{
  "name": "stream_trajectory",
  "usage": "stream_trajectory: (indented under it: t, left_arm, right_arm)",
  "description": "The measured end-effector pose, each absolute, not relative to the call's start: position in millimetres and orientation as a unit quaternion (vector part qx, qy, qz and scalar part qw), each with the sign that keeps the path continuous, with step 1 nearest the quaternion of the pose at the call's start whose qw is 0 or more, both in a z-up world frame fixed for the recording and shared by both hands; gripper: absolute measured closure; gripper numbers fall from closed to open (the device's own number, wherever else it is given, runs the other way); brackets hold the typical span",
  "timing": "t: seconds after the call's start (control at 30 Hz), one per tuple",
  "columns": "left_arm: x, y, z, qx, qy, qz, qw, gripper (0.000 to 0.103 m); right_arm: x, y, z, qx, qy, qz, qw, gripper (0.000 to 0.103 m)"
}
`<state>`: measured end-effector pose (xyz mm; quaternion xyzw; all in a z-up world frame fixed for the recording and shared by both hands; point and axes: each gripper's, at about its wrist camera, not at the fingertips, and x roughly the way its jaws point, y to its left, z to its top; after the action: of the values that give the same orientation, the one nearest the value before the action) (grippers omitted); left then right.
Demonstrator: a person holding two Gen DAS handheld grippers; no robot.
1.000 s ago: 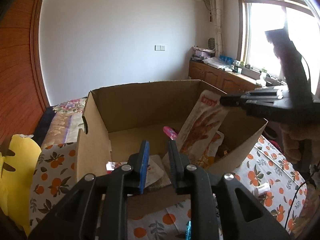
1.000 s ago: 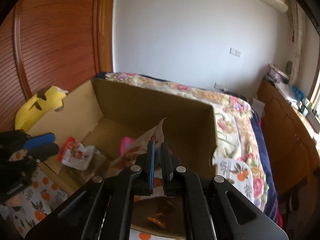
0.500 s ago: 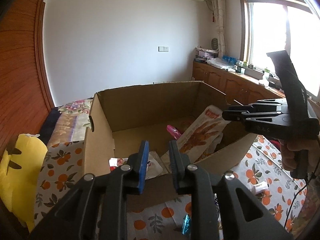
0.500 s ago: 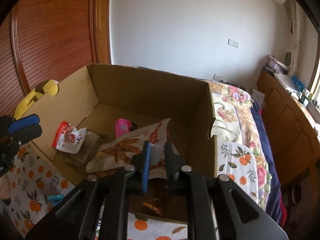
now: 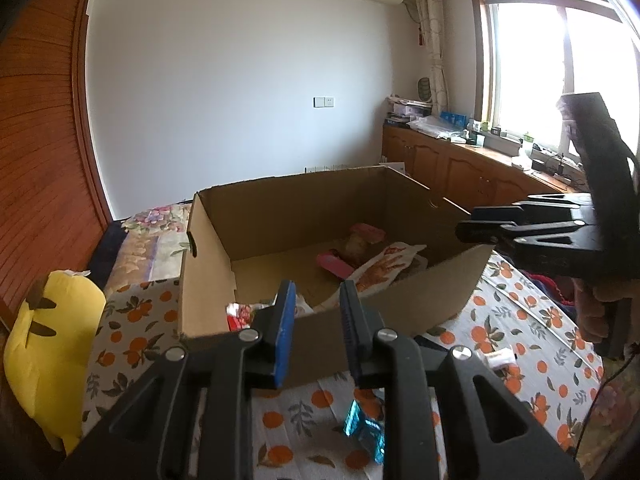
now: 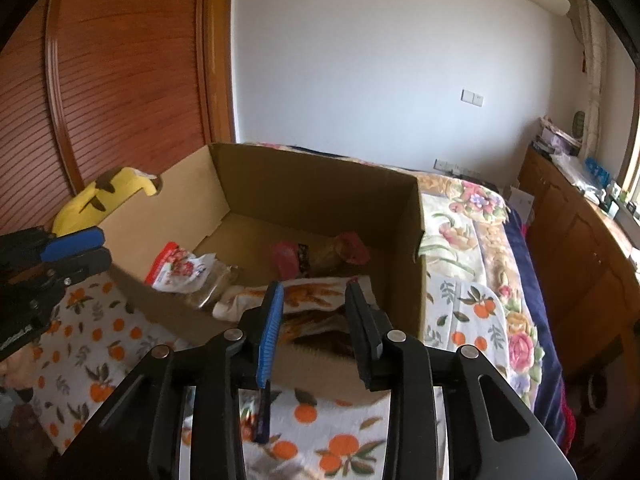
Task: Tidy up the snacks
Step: 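Lower both tools back to the table toward the remaining snacks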
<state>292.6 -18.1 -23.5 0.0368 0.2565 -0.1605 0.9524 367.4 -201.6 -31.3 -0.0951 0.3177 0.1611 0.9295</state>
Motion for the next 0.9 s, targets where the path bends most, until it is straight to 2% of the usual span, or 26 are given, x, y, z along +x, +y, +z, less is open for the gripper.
stream_trajectory:
  t: [0.13, 0.27, 0.63, 0.9]
  left_arm:
    - [276, -14, -27, 0.032, 0.256, -0.159, 0.953, 0.08]
    - [260, -12, -36, 0.025, 0.256, -0.158, 0.953, 0.079]
    - [238, -15, -91, 0.016, 0.308, -0.151, 0.939, 0.077]
    - [233, -12, -114, 0.005, 0.334, -0.145, 0.931, 0.077]
  right_arm:
    - [337, -201, -31, -0.114, 0.315, 0.168, 0.927, 0.071]
    - [305, -204, -41, -0.111, 0.32, 0.18, 0.924, 0.063]
    - [240, -209, -108, -0.076, 0.375, 0.204, 0.901, 0.049]
    - [214, -195, -138, -0.084, 0.401, 0.229, 0.883, 0.042]
